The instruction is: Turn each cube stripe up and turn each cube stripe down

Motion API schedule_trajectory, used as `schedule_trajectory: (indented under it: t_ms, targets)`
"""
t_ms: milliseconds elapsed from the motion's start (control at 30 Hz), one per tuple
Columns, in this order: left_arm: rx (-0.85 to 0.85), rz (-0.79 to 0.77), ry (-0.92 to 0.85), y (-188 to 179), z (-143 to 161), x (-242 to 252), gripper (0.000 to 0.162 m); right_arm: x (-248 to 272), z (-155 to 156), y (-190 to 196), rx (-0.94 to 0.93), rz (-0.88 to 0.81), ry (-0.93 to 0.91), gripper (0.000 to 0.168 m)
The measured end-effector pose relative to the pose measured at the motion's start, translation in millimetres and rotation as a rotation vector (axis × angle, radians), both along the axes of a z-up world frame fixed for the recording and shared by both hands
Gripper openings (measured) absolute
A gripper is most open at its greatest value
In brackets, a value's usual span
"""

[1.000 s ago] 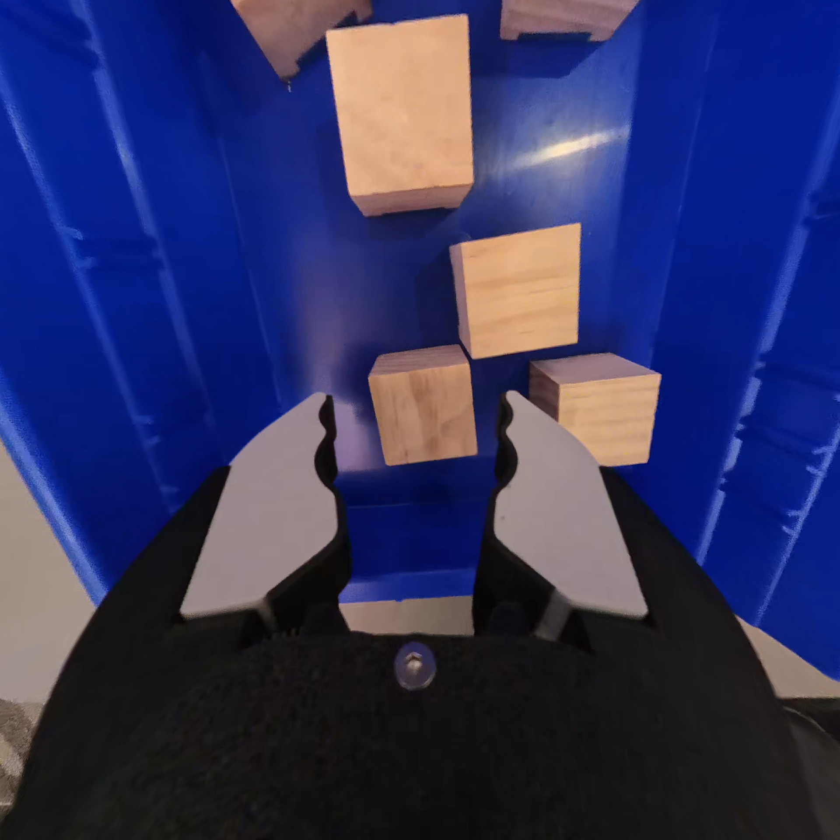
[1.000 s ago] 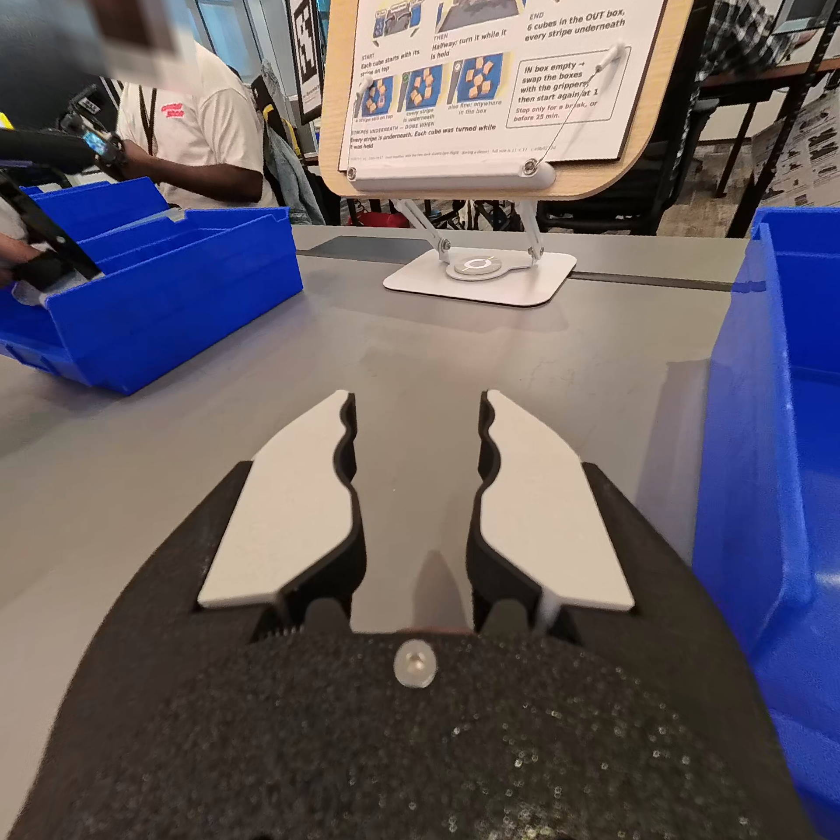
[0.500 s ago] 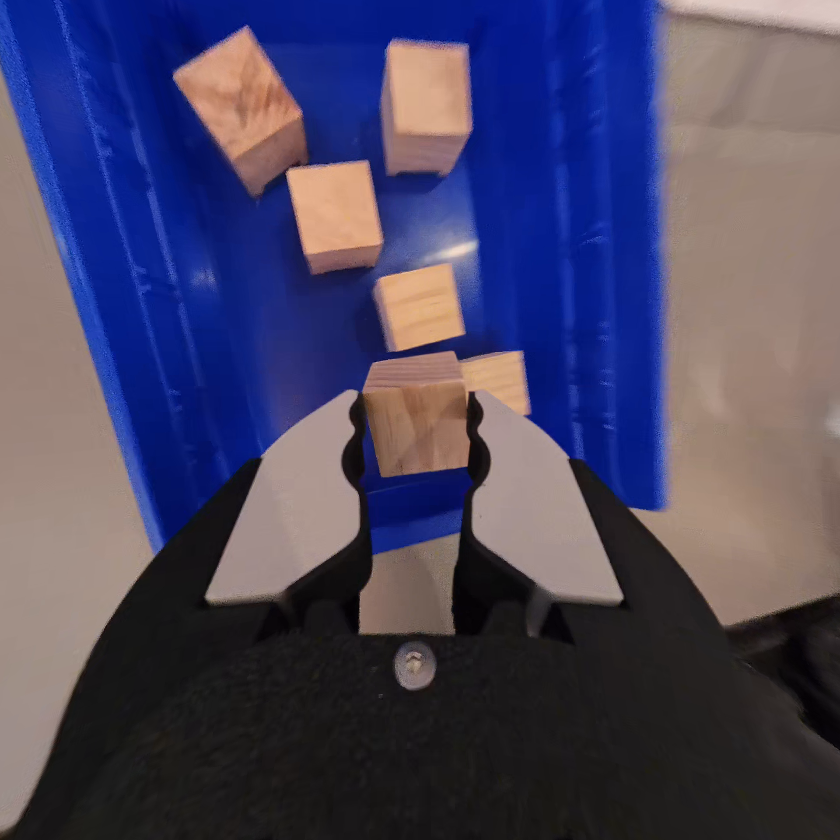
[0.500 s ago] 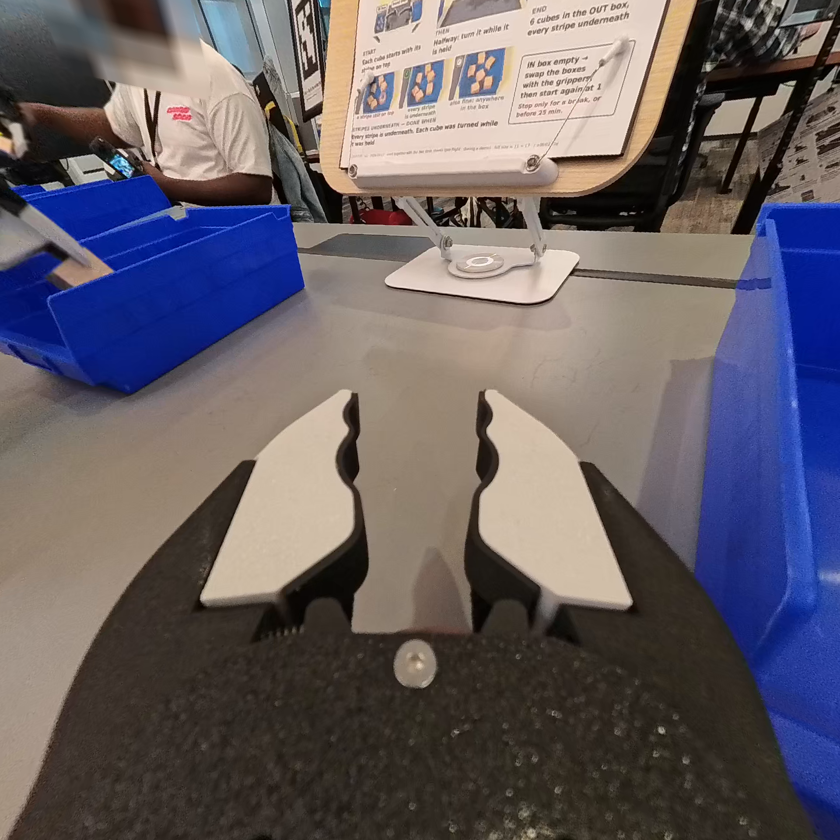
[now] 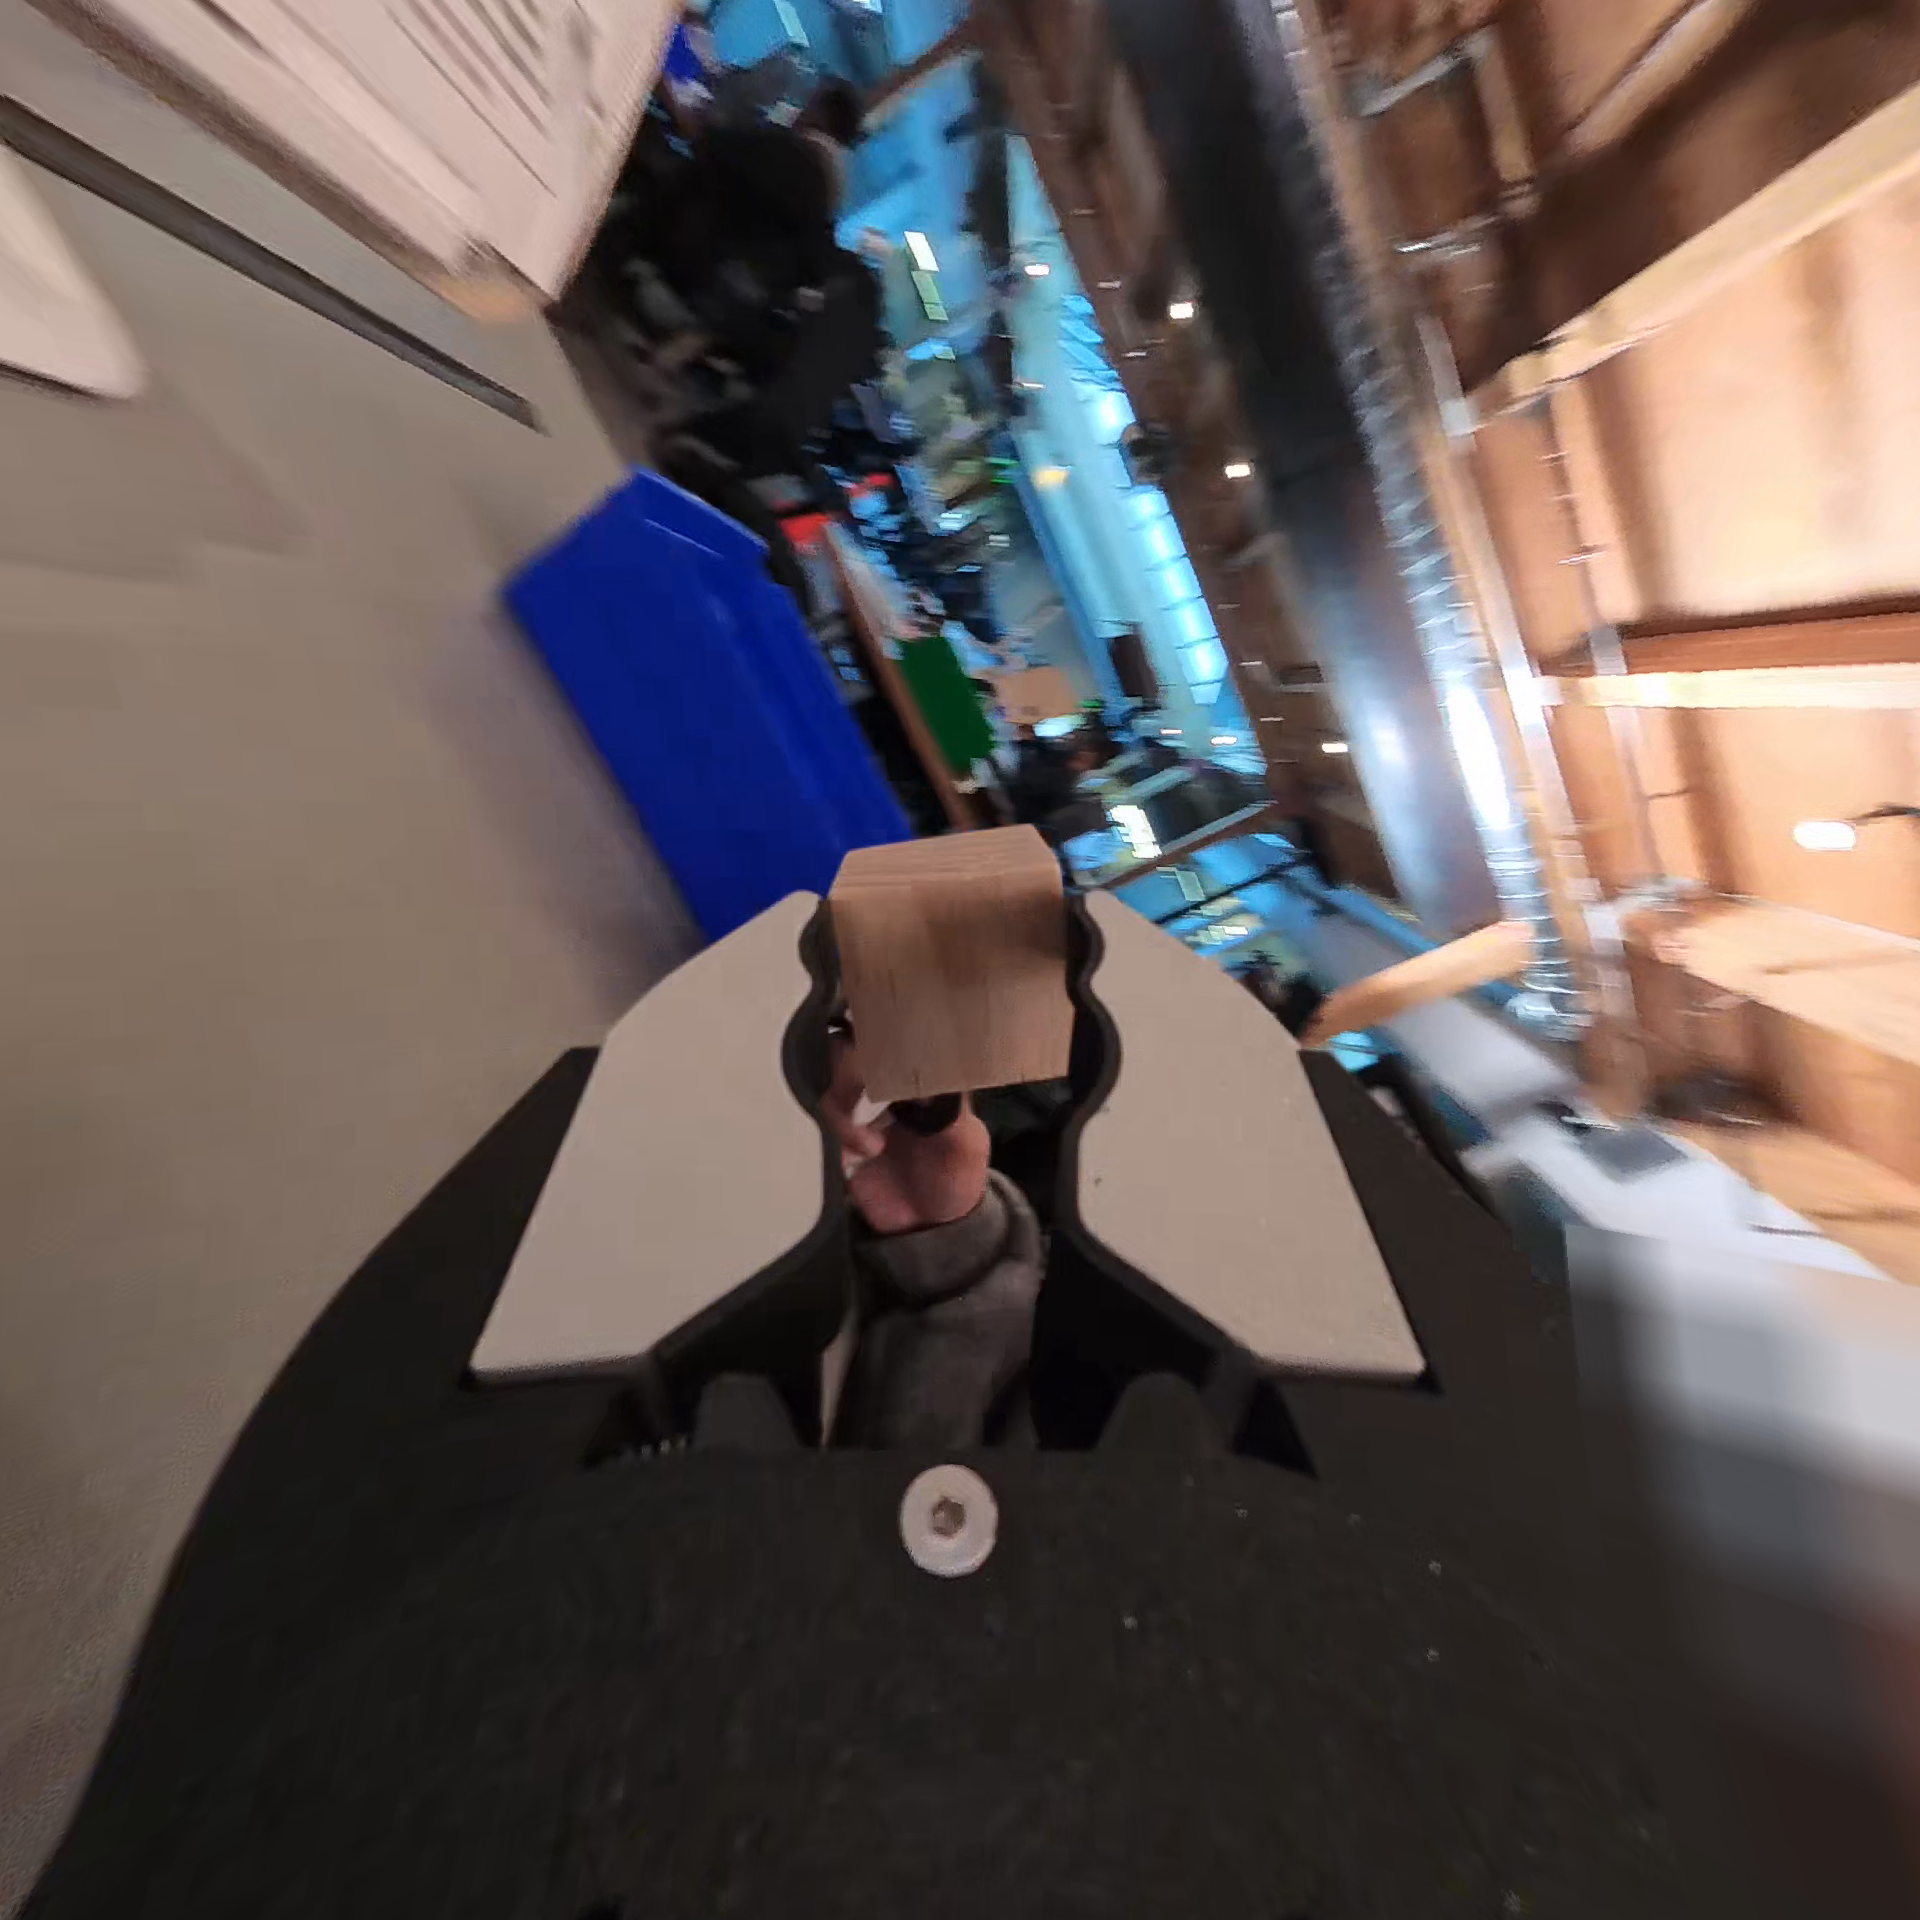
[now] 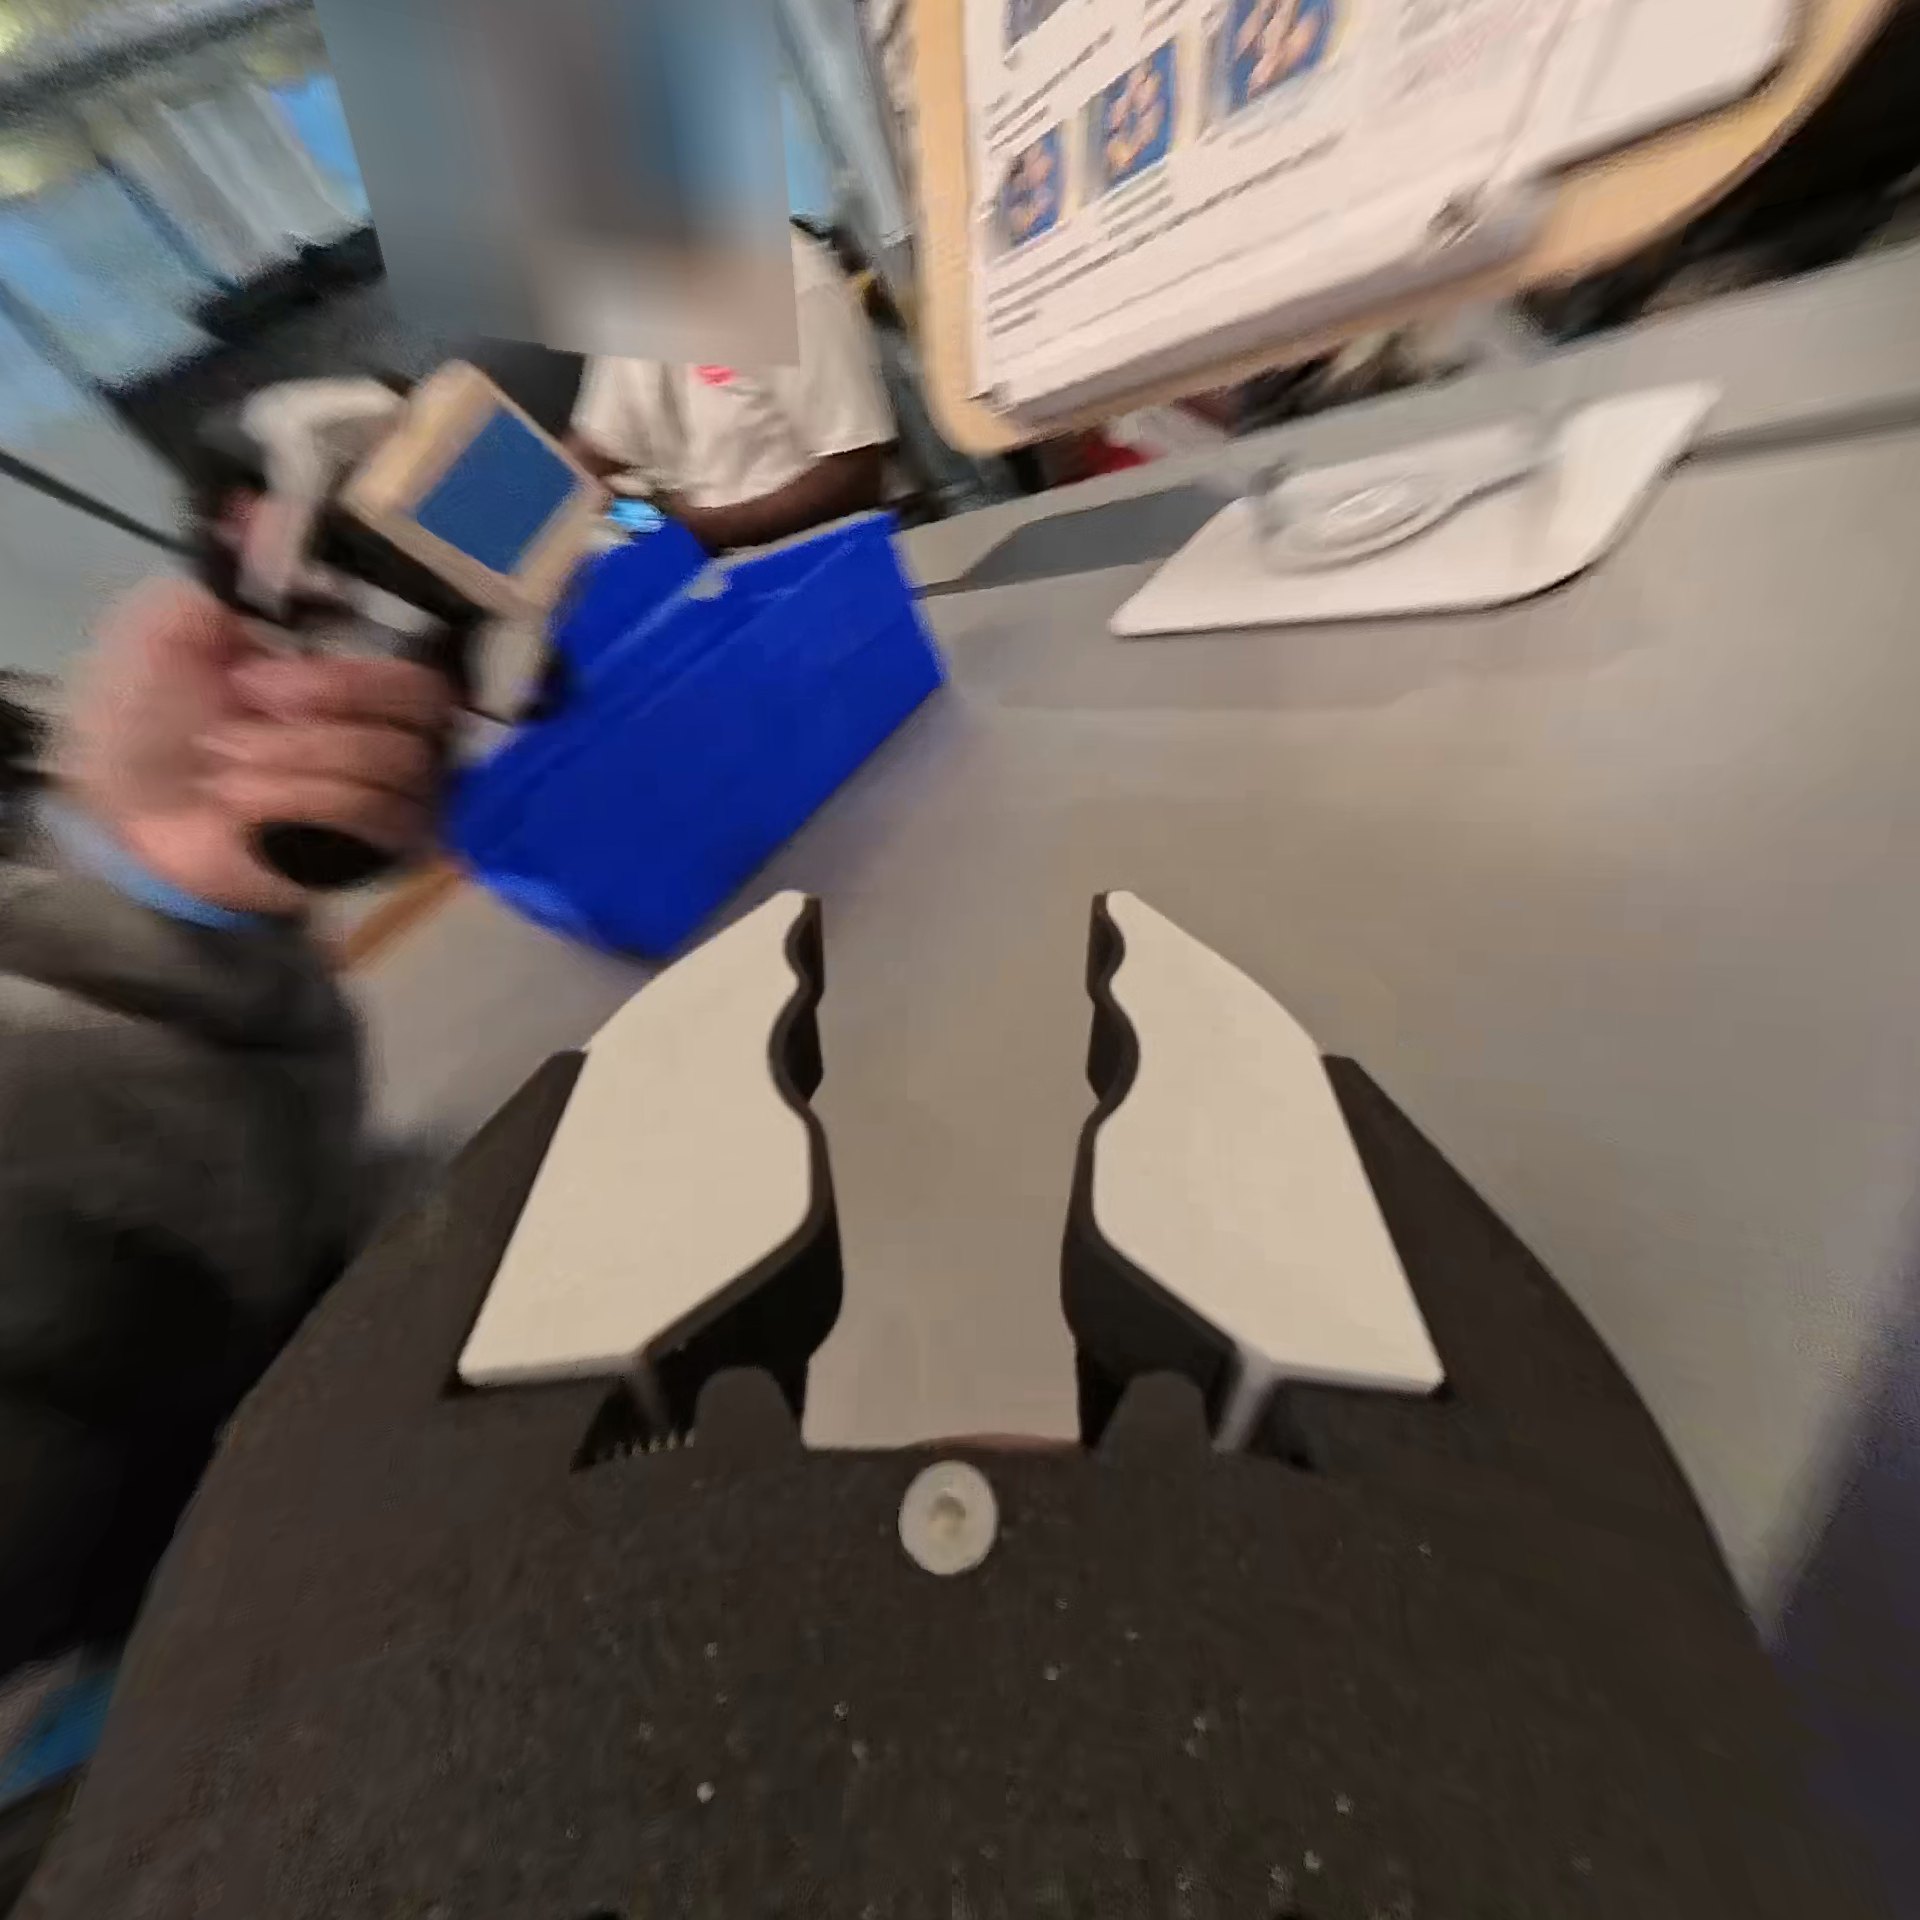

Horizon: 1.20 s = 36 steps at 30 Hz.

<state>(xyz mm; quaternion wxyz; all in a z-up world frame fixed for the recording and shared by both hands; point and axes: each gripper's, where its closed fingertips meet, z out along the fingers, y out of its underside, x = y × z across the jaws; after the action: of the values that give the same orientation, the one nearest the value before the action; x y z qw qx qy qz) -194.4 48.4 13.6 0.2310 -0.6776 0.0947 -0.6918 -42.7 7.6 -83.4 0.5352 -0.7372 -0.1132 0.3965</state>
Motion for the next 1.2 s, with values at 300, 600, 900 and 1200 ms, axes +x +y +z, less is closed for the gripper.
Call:
schedule_trajectory:
  t_ms: [300,600,900,1200]
  targets:
    - [-0.027,-0.115,-0.106,-15.8,-32.1,65.7,0.041,-63.2,41.5,2.5,-0.548,0.454,0.559,0.062]
    - [-0.043,-0.094,-0.025,-9.6,-57.7,74.3,0.041,-86.6,33.7,20.9,-0.634,0.477,0.603,0.044]
    - [0.023,-0.01,0.106,-4.3,-55.8,56.5,0.07,-75.9,31.2,17.5,-0.609,0.479,0.6,0.044]
    - [0.443,0.141,0.693,-73.8,-122.6,14.1,0.071,-38.9,58.2,9.4,-0.474,0.428,0.527,0.044]
